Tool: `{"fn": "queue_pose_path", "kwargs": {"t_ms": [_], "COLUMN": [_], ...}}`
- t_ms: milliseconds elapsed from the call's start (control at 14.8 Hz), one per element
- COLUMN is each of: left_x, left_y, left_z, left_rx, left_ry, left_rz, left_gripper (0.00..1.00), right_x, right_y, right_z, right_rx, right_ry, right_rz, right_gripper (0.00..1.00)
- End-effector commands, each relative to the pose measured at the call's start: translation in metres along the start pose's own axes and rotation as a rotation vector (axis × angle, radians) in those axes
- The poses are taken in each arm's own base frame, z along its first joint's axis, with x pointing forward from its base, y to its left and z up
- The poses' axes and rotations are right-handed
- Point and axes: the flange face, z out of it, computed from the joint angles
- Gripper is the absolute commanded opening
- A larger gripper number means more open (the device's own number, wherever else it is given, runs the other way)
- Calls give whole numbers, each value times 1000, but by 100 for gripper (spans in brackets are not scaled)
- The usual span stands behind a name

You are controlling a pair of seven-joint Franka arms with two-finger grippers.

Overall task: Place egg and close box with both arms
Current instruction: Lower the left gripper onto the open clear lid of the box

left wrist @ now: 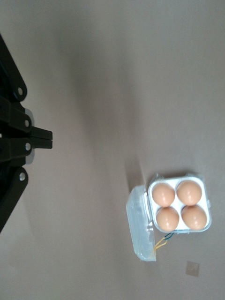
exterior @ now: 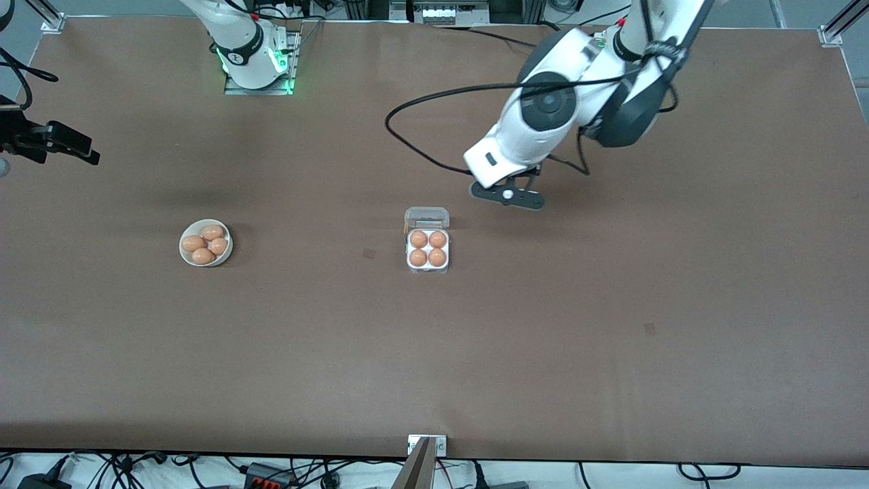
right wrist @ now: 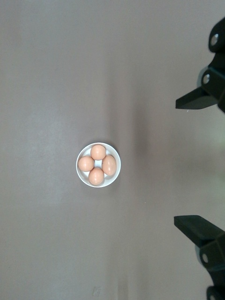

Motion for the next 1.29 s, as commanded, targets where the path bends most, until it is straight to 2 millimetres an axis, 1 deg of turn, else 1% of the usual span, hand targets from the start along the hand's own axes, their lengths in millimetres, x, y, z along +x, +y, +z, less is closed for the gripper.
{"fn": "queue_pose_path", "kwargs": {"t_ms": [0, 68, 135, 271, 339, 406, 474, 542, 610, 677, 880, 1219], "left_x": [8, 7, 8, 15, 21, 24, 21, 21, 27, 33, 34, 46], "left_y": [22, 32, 40, 42, 44, 55, 72, 83, 88, 91, 102, 101], "left_z": [18, 29, 37, 59, 64, 71, 84, 98, 106, 114, 127, 147], "left_rx": [-15, -14, -18, -13, -15, -16, -4, 1, -4, -7, -26, -48], "left_ry": [0, -5, 0, -21, -24, -27, -35, -49, -49, -52, -31, -15], "left_rz": [6, 13, 4, -30, -47, -53, -50, -52, -53, -57, -50, -82], "left_gripper": [0, 0, 0, 0, 0, 0, 0, 0, 0, 0, 0, 0], "right_x": [4, 5, 6, 11, 12, 13, 15, 15, 16, 16, 17, 18], "right_y": [-6, -6, -12, -20, -21, -22, -22, -21, -24, -27, -41, -39], "right_z": [-6, -5, -6, -15, -15, -13, -9, -9, -9, -10, -12, -11], "right_rx": [-16, -16, -18, -23, -21, -21, -19, -17, -19, -20, -22, -20], "right_ry": [-13, -13, -12, 8, 8, 3, -6, -4, -3, -1, 4, 3], "right_rz": [-21, -20, -32, -45, -44, -45, -50, -47, -45, -48, -74, -71], "right_gripper": [100, 100, 100, 100, 100, 100, 100, 100, 100, 100, 100, 100]}}
